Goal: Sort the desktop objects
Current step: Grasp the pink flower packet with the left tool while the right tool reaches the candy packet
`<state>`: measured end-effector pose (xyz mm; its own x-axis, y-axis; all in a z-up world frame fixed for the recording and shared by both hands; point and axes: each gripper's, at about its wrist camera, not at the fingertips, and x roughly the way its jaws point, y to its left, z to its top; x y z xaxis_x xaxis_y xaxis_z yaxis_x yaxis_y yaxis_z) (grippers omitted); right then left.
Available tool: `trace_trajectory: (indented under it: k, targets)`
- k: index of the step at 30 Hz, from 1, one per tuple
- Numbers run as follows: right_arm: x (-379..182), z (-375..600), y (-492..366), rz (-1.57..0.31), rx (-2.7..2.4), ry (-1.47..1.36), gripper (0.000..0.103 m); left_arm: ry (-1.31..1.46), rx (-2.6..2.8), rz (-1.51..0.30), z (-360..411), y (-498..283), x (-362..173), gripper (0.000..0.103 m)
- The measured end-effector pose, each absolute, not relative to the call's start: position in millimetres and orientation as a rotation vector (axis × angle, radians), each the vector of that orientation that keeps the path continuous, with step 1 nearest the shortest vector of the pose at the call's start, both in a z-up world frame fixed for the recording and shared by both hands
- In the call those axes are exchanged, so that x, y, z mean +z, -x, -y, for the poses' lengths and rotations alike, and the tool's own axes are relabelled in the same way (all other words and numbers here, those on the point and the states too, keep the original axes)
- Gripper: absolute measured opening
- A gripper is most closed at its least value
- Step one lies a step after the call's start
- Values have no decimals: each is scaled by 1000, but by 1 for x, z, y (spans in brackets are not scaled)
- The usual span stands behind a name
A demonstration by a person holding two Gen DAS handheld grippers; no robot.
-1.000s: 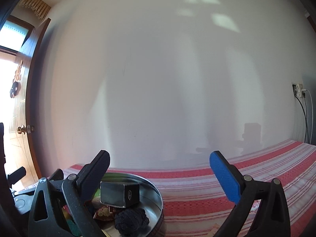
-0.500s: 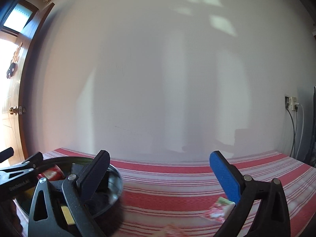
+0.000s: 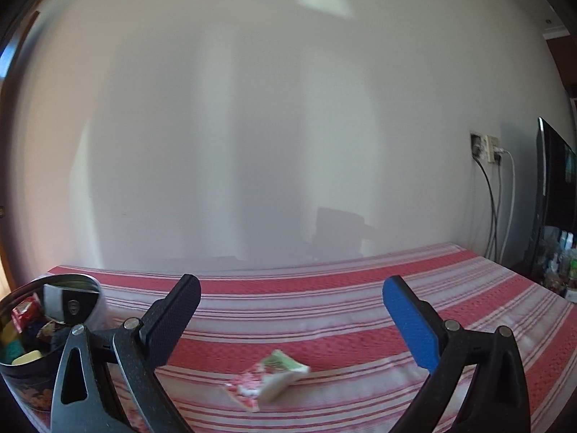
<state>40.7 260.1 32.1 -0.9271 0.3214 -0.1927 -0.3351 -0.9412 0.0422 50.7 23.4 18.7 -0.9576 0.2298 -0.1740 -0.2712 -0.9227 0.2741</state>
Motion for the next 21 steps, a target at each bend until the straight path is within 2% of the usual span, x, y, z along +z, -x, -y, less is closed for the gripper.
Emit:
trace_trajectory:
  k: [6, 9, 14, 16, 18, 21]
  targets:
    - [29, -274, -47, -43, 2718, 271, 102, 320, 2564, -670, -102, -53, 4, 103]
    - [31, -291, -55, -90, 2653, 323, 102, 456, 2454, -772, -131, -39, -6, 103]
    - [32, -306, -64, -244, 2650, 378, 102, 747, 2399, -713, -143, 1, -25, 100]
    - [35, -302, -70, -248, 2658, 377, 102, 848, 2340, -624, -141, 16, -30, 97]
    - [35, -297, -70, -228, 2665, 385, 102, 923, 2293, -576, -139, 23, -37, 89]
    - [36, -294, -68, -209, 2675, 407, 102, 1024, 2271, -539, -139, 37, -46, 87]
